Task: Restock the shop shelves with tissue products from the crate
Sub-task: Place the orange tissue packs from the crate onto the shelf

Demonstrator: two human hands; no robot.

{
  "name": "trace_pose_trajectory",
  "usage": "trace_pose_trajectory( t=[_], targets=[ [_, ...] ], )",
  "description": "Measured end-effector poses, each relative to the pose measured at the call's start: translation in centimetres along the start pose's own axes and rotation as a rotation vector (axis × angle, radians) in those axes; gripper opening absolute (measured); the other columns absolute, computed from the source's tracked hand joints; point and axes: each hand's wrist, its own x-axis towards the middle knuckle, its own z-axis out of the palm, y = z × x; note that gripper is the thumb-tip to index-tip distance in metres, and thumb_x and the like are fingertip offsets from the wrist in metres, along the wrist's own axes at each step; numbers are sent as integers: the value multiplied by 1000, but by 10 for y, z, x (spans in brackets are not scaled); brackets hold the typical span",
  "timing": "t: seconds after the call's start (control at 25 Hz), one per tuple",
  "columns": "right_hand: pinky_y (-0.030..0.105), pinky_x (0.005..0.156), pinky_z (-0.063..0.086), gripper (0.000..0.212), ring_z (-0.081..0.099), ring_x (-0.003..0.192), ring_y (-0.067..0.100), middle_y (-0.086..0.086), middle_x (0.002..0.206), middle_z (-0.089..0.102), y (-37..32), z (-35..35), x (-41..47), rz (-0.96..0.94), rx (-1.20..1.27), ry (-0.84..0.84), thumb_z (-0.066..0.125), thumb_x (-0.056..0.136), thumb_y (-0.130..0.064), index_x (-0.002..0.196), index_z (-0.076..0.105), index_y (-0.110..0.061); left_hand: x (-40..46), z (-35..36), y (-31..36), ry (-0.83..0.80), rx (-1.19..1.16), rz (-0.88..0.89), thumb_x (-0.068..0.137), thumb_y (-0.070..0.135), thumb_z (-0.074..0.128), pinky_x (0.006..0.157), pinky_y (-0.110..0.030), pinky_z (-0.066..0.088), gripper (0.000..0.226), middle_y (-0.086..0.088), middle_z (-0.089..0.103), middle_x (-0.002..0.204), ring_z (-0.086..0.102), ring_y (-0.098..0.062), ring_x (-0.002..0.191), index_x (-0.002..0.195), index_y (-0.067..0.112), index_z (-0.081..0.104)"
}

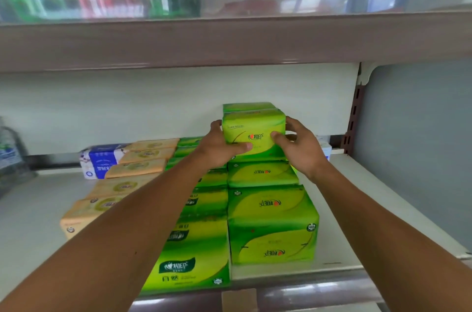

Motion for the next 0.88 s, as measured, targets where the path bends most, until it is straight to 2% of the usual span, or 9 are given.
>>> trace_pose_trajectory(
  t=[0.08,0.16,0.2,0.28,0.36,0.44,0.64,0.72,0.88],
  targets=[
    [41,104,43,54,53,121,18,-5,136,52,2,-1,8,115,142,36,50,91,-52,140,45,-30,2,-4,5,8,-90,-59,73,77,56,112,-48,33,104,-4,32,155,39,-28,136,152,26,14],
    [47,115,29,68,39,137,21,-4,148,42,3,-2,20,259,303,31,38,87,-67,146,36,-31,16,-6,6,36,-217,-134,51,103,27,116,-54,19,121,2,19,160,23,-27,145,152,39,12],
    [47,118,22,73,32,142,22,-4,153,35,2,-1,25,306,368,-5,31,89,-71,149,29,-30,28,-5,2,17,-292,-170,39,107,20,116,-57,15,128,4,19,161,21,-25,146,150,45,15],
    [49,119,16,91,24,145,23,-3,157,26,-2,5,34,358,372,-95,18,79,-86,152,19,-32,53,0,-11,-66,-415,-214,31,109,20,115,-59,13,127,5,27,158,25,-24,145,144,52,27],
    [54,118,14,120,25,145,24,-1,157,29,-2,11,41,414,342,-138,17,47,-105,149,22,-43,69,7,-21,-124,-482,-234,30,109,24,113,-60,17,124,0,39,152,37,-27,139,140,52,37],
    [57,117,17,131,32,142,26,1,154,34,0,15,46,393,364,-169,20,33,-108,148,23,-45,65,10,-16,-150,-519,-225,30,109,26,112,-60,22,127,-4,47,147,45,-29,134,140,48,41],
    [57,117,18,134,30,143,25,0,156,30,-9,10,38,326,377,-165,20,32,-107,149,17,-43,53,13,-3,-156,-552,-194,30,109,27,110,-58,30,128,-6,55,139,54,-29,126,140,46,42],
    [59,116,19,129,33,141,25,1,154,35,-6,8,41,323,367,-169,21,34,-108,148,22,-46,52,17,0,-163,-560,-179,32,108,25,108,-57,34,125,-6,58,136,57,-29,122,140,46,42],
    [62,115,15,123,33,141,25,0,154,36,6,5,49,329,325,-205,23,37,-108,145,29,-48,56,20,0,-155,-535,-168,33,109,23,111,-57,28,121,-1,47,146,47,-26,132,139,52,37]
  ],
)
